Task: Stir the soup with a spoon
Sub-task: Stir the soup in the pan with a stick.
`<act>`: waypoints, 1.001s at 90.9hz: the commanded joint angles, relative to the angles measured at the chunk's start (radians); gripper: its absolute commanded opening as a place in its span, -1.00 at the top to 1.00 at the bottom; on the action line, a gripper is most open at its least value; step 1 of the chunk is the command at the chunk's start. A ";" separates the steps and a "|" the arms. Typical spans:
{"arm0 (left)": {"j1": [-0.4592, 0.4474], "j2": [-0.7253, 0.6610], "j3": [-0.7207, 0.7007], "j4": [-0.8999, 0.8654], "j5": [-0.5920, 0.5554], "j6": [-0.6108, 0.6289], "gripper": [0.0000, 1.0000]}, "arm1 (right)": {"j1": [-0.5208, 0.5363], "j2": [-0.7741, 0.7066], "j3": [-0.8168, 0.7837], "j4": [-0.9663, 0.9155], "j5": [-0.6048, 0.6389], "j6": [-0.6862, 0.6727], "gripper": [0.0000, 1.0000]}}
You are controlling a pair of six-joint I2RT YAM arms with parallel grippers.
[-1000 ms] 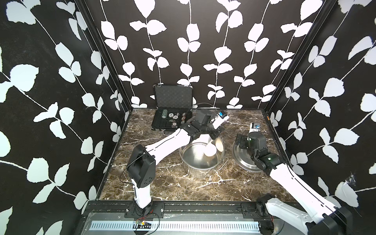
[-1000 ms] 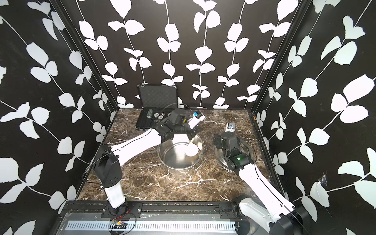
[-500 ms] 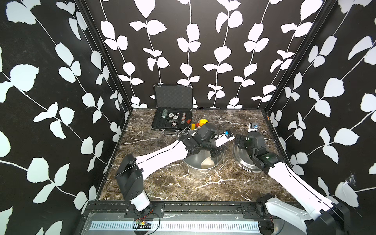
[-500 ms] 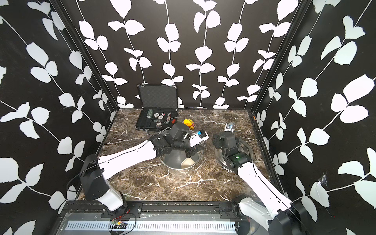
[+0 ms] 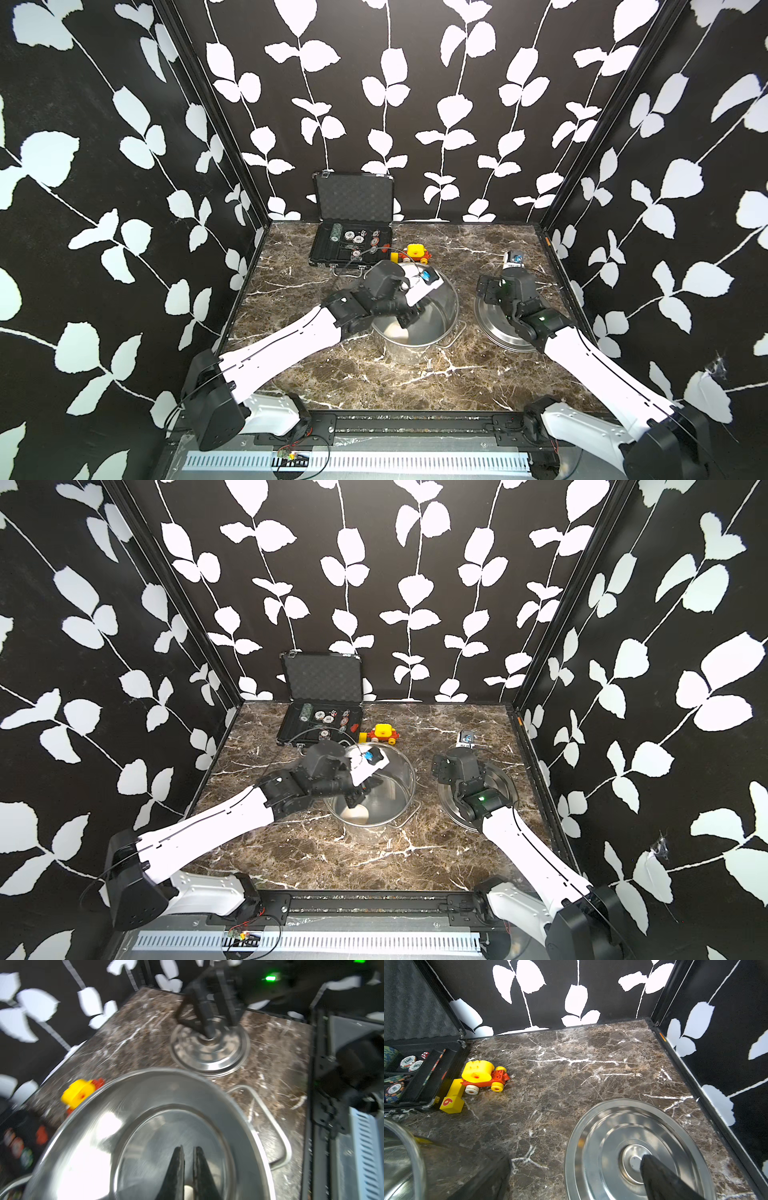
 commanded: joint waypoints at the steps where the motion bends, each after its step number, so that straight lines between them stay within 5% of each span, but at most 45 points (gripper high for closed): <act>1: 0.071 -0.051 -0.047 0.062 -0.040 -0.044 1.00 | -0.004 0.004 0.030 0.037 -0.008 0.016 -0.98; 19: 0.163 -0.016 -0.063 0.191 -0.029 -0.078 1.00 | -0.004 -0.003 0.021 0.039 0.000 0.019 -0.98; 40: 0.167 0.118 0.042 0.247 -0.108 -0.077 1.00 | -0.004 -0.006 0.023 0.025 0.007 0.011 -0.98; 91: 0.100 0.429 0.387 0.237 0.070 -0.042 1.00 | -0.004 -0.027 -0.004 0.027 0.024 0.013 -0.98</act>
